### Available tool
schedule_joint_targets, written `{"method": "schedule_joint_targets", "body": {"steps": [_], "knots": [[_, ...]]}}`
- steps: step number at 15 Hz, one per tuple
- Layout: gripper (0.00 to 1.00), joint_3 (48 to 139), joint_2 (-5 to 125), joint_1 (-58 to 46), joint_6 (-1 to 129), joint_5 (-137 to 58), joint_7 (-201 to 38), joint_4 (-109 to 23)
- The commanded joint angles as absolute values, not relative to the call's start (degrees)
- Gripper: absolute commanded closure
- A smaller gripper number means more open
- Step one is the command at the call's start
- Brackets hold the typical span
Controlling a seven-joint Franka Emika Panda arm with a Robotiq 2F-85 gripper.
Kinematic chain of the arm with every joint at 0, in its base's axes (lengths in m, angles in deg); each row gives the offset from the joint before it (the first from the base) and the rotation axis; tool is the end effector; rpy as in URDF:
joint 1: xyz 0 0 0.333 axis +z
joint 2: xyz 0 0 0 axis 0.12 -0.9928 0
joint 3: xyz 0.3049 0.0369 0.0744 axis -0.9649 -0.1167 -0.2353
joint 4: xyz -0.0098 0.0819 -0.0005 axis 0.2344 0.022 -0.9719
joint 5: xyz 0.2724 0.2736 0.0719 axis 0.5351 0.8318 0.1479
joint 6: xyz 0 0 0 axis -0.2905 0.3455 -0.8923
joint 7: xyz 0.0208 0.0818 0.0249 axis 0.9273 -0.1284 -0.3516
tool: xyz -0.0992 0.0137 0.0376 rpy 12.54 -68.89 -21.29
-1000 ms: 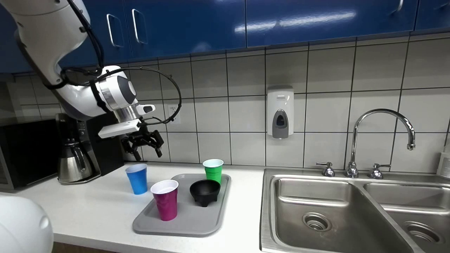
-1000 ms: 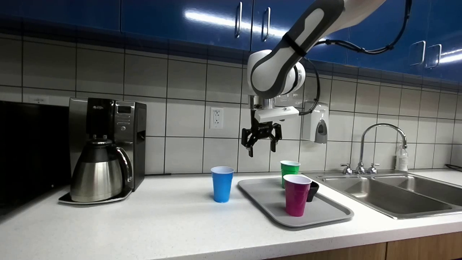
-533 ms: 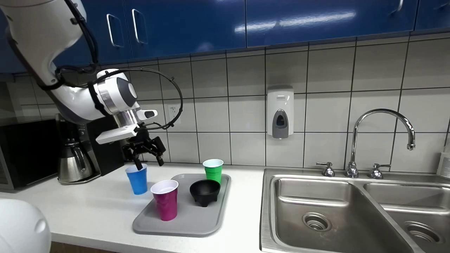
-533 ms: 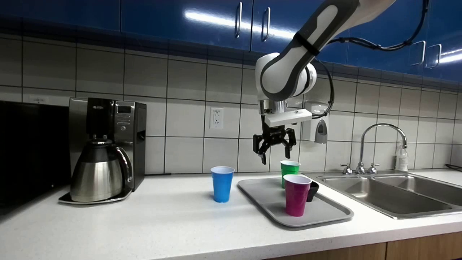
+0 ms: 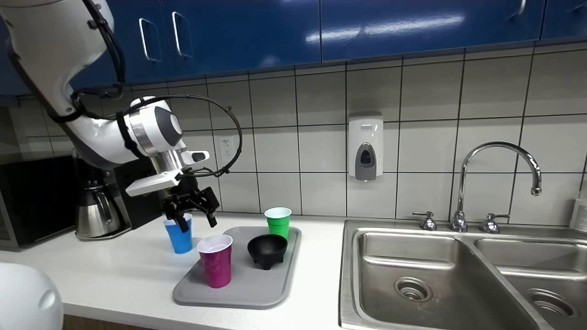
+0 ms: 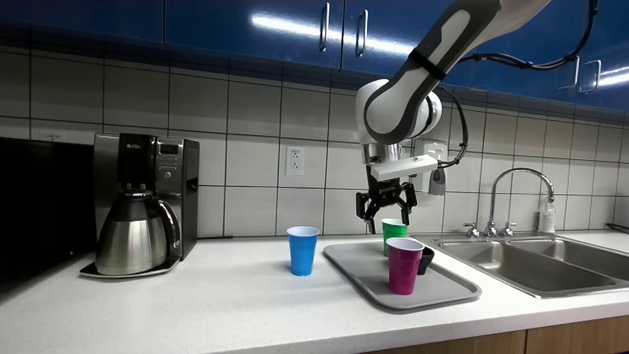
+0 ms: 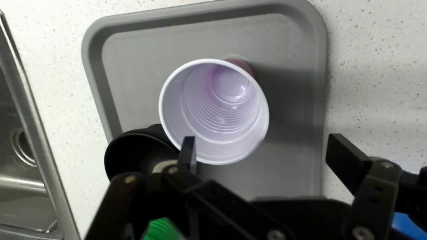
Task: Remove the blue, purple and green cups from the tray
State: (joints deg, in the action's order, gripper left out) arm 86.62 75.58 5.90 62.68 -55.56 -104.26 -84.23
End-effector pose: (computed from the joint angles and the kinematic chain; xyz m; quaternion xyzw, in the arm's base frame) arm 0.4862 0.1315 0.3280 0.9924 0.0190 0.0308 0.1178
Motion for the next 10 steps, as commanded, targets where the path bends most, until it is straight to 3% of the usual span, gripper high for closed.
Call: {"method": "schedule_joint_targets", "body": {"steps": [1,10], "knots": [[0.00,84.8,76.9,4.2,62.4,-55.7,-105.7,-85.9],[0.00,84.9,75.2,3.8,64.2,-54.1,-106.8,-86.9]]}}
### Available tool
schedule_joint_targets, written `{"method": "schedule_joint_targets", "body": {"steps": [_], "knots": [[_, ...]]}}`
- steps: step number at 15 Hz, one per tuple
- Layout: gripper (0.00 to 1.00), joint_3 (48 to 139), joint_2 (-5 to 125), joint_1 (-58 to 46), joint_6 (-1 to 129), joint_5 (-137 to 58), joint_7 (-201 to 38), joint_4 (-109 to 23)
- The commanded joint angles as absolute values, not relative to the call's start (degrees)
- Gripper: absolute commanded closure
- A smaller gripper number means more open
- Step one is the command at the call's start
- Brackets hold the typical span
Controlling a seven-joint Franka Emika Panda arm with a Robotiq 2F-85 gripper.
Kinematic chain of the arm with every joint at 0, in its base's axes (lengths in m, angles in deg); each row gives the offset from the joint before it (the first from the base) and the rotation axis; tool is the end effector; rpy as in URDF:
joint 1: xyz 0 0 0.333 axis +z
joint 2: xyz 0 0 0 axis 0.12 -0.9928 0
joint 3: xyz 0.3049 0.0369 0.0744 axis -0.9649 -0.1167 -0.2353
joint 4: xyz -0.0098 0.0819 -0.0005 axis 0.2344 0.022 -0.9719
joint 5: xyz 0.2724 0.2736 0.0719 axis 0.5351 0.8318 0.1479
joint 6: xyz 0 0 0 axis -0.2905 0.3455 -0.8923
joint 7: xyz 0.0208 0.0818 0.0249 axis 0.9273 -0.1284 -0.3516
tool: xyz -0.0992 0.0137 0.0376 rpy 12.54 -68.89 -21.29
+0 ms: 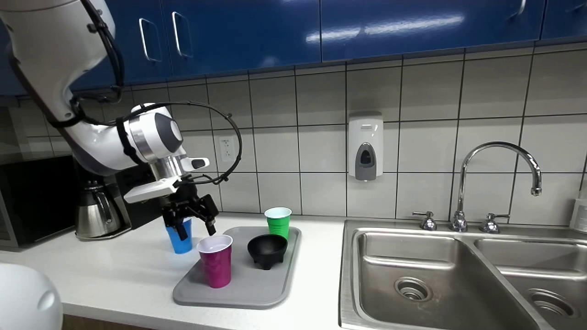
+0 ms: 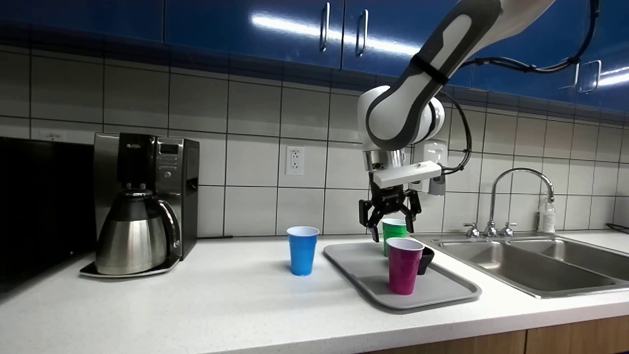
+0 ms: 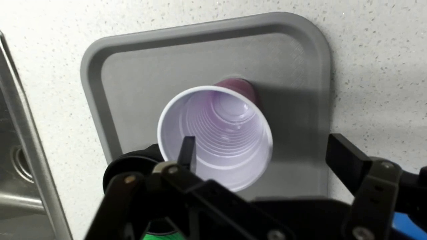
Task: Remove the blue, purple and green cups from the tray
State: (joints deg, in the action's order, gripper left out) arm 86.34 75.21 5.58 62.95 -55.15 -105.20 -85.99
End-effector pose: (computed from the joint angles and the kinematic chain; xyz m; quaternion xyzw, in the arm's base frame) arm 0.4769 0.1288 0.3125 0.9928 0.0105 0.0150 0.1187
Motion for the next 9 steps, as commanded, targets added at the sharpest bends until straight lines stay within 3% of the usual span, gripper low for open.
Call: {"method": "schedule_joint_targets", "body": {"steps": [1,9], "knots": [[0.00,85.0,74.9,3.8,64.6,-53.8,-107.0,-87.0],[0.00,85.5,72.2,3.4,69.2,-52.6,-107.6,-87.4]]}}
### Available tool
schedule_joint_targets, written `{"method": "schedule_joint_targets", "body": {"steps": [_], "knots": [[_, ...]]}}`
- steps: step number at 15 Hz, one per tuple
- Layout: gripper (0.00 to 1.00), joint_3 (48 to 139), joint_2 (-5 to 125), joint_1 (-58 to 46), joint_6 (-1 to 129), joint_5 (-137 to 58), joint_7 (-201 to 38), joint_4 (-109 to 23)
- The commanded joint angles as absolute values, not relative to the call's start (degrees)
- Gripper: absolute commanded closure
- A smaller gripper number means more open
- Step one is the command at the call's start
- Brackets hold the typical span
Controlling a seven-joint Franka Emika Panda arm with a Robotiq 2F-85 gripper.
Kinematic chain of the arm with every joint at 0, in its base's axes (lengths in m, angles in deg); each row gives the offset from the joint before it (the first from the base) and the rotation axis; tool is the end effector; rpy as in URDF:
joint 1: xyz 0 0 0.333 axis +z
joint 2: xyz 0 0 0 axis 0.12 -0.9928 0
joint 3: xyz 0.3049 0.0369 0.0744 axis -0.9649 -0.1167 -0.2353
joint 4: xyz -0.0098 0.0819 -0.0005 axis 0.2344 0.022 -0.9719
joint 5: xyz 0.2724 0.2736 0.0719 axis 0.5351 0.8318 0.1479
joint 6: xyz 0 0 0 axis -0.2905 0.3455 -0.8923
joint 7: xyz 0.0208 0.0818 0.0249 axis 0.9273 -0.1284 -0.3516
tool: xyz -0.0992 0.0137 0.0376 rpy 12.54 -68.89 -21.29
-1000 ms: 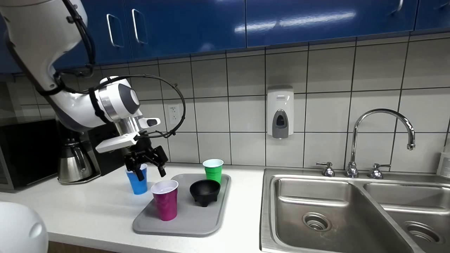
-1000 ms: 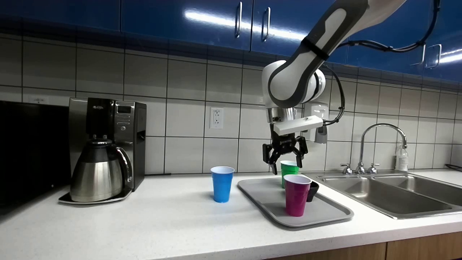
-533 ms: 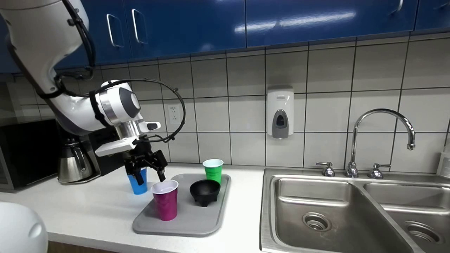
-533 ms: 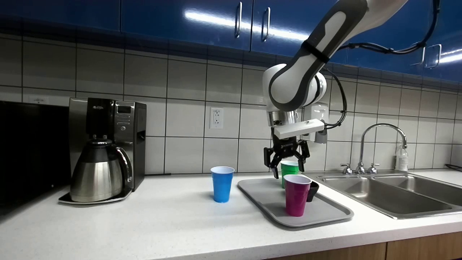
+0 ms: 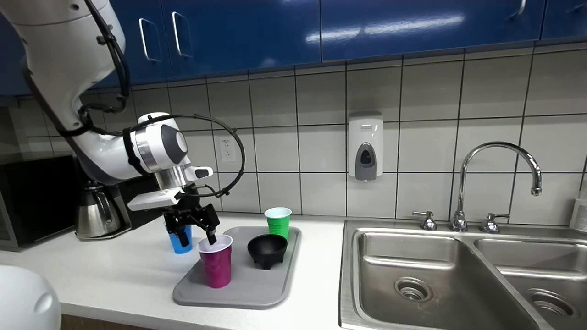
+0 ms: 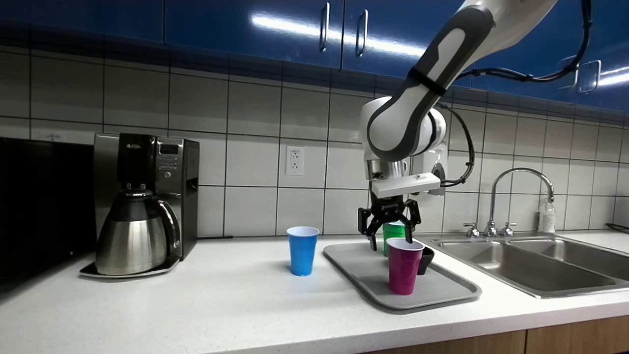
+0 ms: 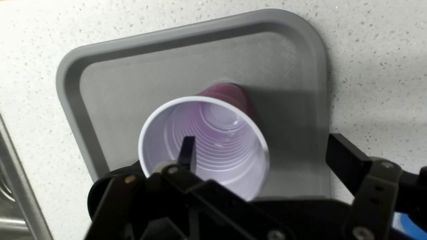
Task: Remove the blue, purple and green cups from the tray
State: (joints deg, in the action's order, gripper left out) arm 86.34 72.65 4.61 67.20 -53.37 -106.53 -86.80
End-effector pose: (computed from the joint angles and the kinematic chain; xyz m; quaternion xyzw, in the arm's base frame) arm 0.4796 0.1246 0.2904 0.9950 -0.0138 0.0152 0.0978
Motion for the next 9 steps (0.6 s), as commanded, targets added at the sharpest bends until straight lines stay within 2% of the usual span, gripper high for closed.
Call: {"method": "schedule_joint_targets", "body": {"steps": [1,6,7,8,9], "knots": [[0.00,85.5,71.8,3.4,69.5,-52.5,-107.6,-87.4],[0.00,85.9,70.3,3.6,70.9,-51.9,-107.5,-87.6],[0.25,85.9,70.1,3.7,71.1,-51.9,-107.6,-87.6],[0.26,86.0,70.0,3.7,71.3,-51.8,-107.5,-87.6],[0.35,86.0,70.0,3.8,71.5,-51.9,-107.5,-87.7]]}}
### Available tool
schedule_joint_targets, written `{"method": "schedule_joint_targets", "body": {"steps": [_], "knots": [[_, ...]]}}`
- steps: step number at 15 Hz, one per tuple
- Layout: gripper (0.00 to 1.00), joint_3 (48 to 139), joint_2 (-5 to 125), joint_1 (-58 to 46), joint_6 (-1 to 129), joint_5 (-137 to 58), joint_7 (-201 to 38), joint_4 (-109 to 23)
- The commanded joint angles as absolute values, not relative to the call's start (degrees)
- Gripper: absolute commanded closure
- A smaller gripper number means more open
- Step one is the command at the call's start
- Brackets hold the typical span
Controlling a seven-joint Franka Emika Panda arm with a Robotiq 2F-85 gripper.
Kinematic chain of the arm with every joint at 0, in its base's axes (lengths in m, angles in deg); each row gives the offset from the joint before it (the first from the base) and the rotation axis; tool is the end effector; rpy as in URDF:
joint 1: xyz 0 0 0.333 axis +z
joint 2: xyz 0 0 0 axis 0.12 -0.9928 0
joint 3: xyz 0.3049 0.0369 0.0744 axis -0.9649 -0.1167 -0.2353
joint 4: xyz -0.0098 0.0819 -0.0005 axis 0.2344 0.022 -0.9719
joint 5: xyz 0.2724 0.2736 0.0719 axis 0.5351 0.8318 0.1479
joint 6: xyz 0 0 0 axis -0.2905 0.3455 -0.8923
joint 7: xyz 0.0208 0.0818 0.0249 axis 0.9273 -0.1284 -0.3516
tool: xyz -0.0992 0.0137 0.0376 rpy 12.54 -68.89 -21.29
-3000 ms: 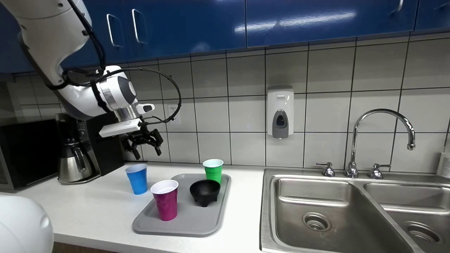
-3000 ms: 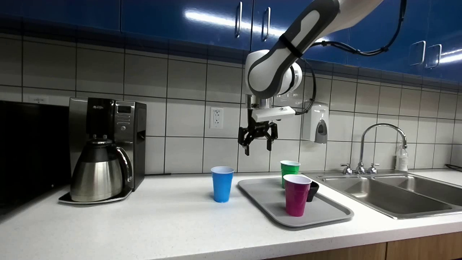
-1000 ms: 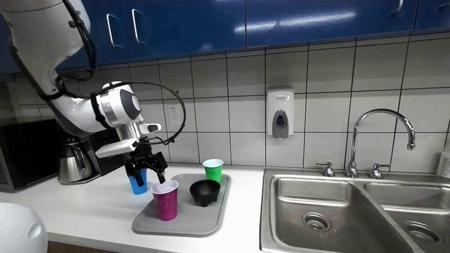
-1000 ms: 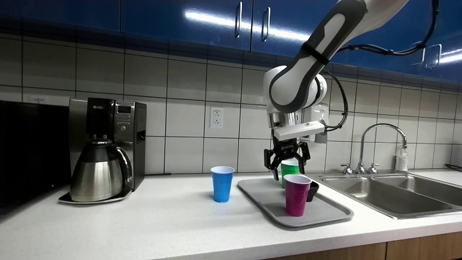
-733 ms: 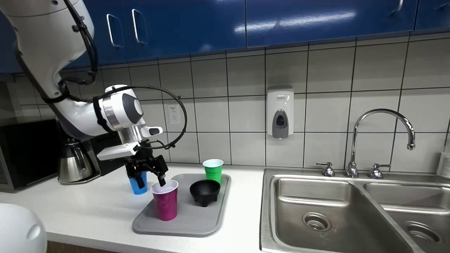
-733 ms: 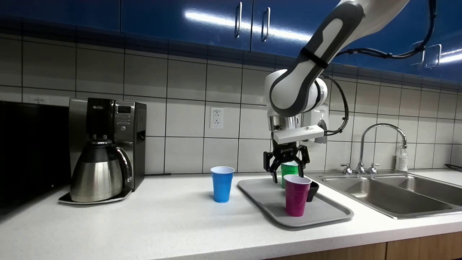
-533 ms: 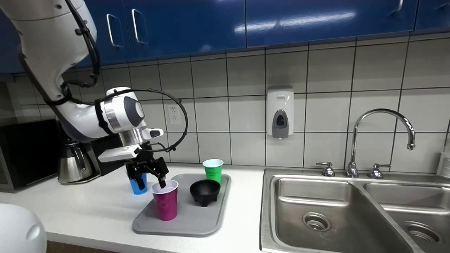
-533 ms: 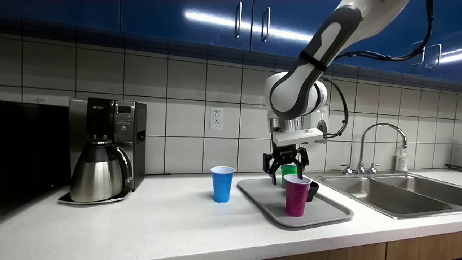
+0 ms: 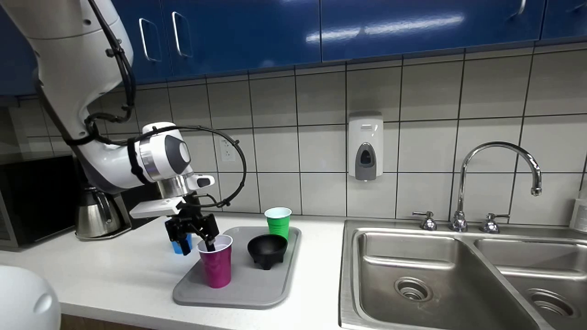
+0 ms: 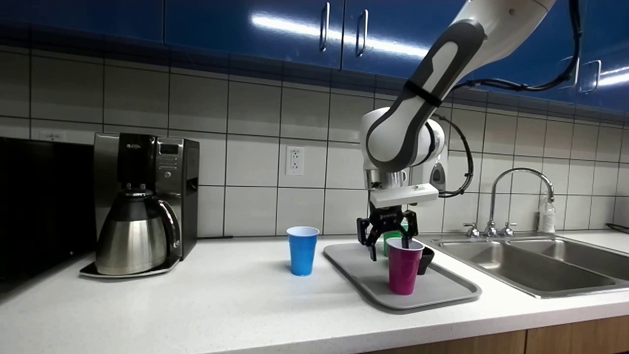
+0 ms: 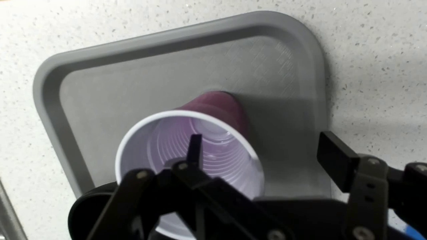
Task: Remove the blue, purple and green cups from the tray
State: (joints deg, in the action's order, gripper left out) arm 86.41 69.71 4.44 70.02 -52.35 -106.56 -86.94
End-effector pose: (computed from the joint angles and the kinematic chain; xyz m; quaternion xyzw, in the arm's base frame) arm 0.4811 0.1251 0.2680 0.9960 -0.0184 0.0083 0.0868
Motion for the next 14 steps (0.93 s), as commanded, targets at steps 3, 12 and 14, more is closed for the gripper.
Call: {"method": "schedule_joint_targets", "body": {"steps": [3,12,14], "knots": [[0.58,86.1,70.1,3.9,71.8,-51.9,-107.5,-87.8],[1.00,86.1,71.1,3.9,71.7,-52.2,-107.6,-88.2],[0.99,86.0,71.4,4.0,71.5,-52.3,-107.6,-87.9]]}}
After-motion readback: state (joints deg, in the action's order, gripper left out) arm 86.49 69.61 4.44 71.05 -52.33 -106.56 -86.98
